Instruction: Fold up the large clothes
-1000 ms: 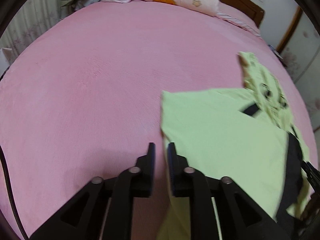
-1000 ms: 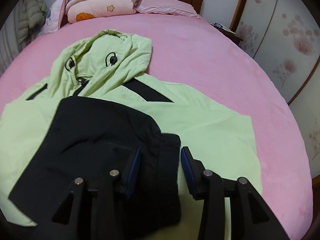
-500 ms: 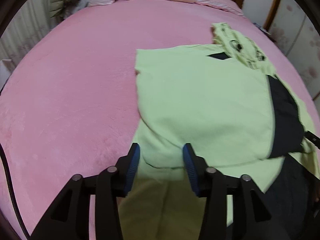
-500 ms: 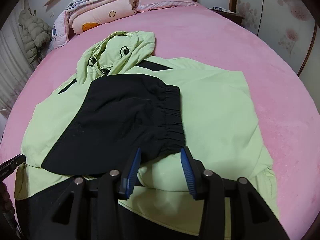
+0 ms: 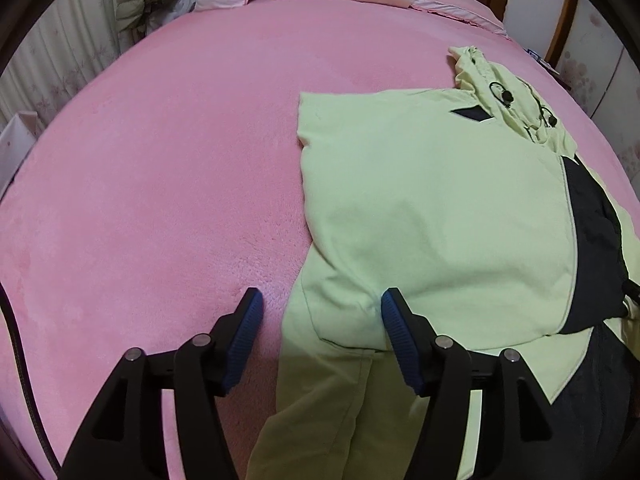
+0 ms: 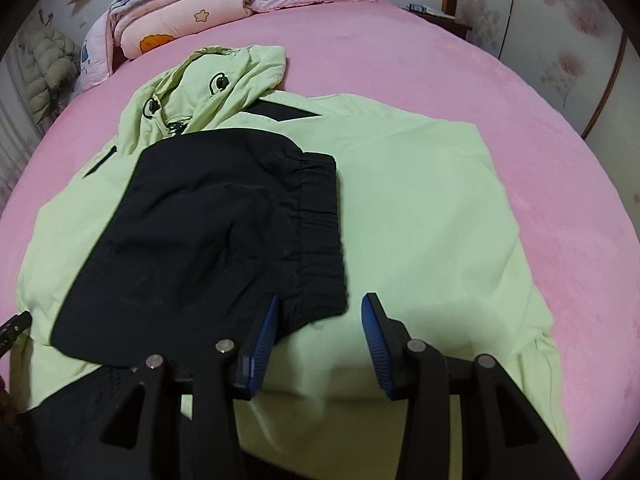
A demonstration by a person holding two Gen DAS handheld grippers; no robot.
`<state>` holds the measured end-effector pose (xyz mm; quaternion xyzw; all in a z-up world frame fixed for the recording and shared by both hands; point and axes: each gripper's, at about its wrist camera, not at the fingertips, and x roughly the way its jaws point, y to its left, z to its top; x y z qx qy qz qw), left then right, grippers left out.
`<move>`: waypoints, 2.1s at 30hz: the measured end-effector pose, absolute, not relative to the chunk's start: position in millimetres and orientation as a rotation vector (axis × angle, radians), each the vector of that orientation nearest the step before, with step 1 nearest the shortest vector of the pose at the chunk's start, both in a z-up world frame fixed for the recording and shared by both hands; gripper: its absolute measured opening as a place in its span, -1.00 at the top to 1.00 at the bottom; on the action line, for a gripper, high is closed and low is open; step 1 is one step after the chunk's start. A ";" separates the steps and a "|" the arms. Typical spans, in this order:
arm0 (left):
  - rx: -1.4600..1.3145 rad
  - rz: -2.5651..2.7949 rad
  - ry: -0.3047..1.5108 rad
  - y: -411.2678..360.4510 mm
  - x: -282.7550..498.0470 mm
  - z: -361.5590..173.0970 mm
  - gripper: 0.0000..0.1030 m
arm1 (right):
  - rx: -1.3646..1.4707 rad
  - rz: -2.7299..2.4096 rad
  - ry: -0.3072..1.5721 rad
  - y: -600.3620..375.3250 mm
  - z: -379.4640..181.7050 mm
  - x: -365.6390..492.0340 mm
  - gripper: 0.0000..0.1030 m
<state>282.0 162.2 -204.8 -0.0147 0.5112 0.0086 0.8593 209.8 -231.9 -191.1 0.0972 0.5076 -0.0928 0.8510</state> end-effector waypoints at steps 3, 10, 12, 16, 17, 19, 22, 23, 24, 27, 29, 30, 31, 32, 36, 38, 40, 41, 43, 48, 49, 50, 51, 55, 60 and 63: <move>-0.028 -0.001 1.053 157.4 272.2 -186.9 -0.25 | 0.222 -0.182 1.048 -232.0 -176.2 196.9 0.18; -0.039 -0.031 0.991 143.5 240.3 -133.1 -0.47 | 0.271 -0.161 0.983 -234.5 -128.8 162.9 0.15; -0.020 -0.034 0.962 137.8 226.6 -116.4 -0.47 | 0.278 -0.152 0.966 -234.1 -116.0 153.4 0.15; 0.008 -0.038 0.889 127.5 192.0 -77.7 -0.61 | 0.264 -0.122 0.934 -228.4 -87.3 128.4 0.14; 0.012 -0.035 0.869 126.0 182.0 -68.3 -0.65 | 0.262 -0.113 0.923 -227.4 -80.9 121.3 0.15; 0.015 -0.029 0.844 124.6 165.0 -53.2 -0.66 | 0.260 -0.093 0.903 -222.7 -67.6 107.3 0.15; 0.008 -0.036 0.821 123.8 140.6 -33.7 -0.66 | 0.253 -0.069 0.867 -215.7 -49.1 84.0 0.15; 0.003 -0.038 0.812 124.3 129.4 -26.2 -0.66 | 0.250 -0.064 0.860 -214.0 -44.6 77.6 0.14; 0.000 -0.040 0.805 125.4 123.4 -21.5 -0.67 | 0.246 -0.056 0.849 -211.3 -38.3 68.9 0.14; -0.014 -0.040 0.785 128.3 95.8 -5.2 -0.67 | 0.229 -0.035 0.819 -204.4 -22.6 45.0 0.14; -0.037 -0.042 0.778 131.2 79.1 2.7 -0.67 | 0.220 -0.022 0.801 -201.3 -14.7 31.2 0.14; -0.051 -0.045 0.776 133.4 71.5 5.9 -0.67 | 0.214 -0.015 0.792 -199.3 -11.0 23.8 0.14; -0.071 -0.047 0.772 136.2 62.5 9.4 -0.67 | 0.209 -0.010 0.787 -198.1 -8.6 17.9 0.14; -0.083 -0.048 0.771 137.5 58.1 9.3 -0.67 | 0.202 -0.004 0.780 -196.7 -5.5 8.8 0.14; -0.143 -0.052 0.773 146.4 35.2 10.9 -0.67 | 0.180 0.002 0.768 -193.6 -1.0 -14.6 0.14; -0.152 -0.050 0.781 149.8 25.3 8.0 -0.74 | 0.176 0.003 0.766 -193.8 -1.0 -25.4 0.14; -0.159 -0.039 0.792 154.1 15.6 4.1 -0.76 | 0.176 0.000 0.765 -194.2 -2.1 -34.6 0.14; -0.157 -0.033 0.793 155.8 12.4 2.0 -0.76 | 0.177 -0.003 0.766 -195.4 -3.4 -39.7 0.14; -0.142 -0.017 0.785 158.4 3.2 -1.9 -0.76 | 0.172 -0.012 0.767 -196.1 -5.4 -47.8 0.14; -0.057 0.002 0.759 162.7 -13.0 -12.2 -0.76 | 0.162 -0.032 0.768 -201.2 -16.6 -69.7 0.14; -0.036 0.001 0.756 165.0 -16.7 -15.9 -0.76 | 0.164 -0.034 0.761 -202.8 -18.5 -73.4 0.14; -0.026 0.000 0.755 167.2 -18.4 -18.0 -0.76 | 0.169 -0.036 0.746 -205.3 -21.5 -79.4 0.14; -0.012 0.000 0.757 171.3 -21.1 -23.7 -0.76 | 0.173 -0.038 0.736 -206.3 -23.8 -83.6 0.14; -0.006 -0.012 0.814 190.8 -21.7 -53.4 -0.76 | 0.178 -0.032 0.711 -215.6 -41.0 -99.1 0.14; -0.066 -0.055 0.913 227.7 -20.1 -109.3 -0.76 | 0.125 -0.082 0.757 -231.4 -69.1 -108.4 0.08; -0.112 -0.076 0.975 247.2 -20.0 -139.3 -0.75 | 0.132 -0.095 0.801 -245.7 -86.6 -114.3 0.00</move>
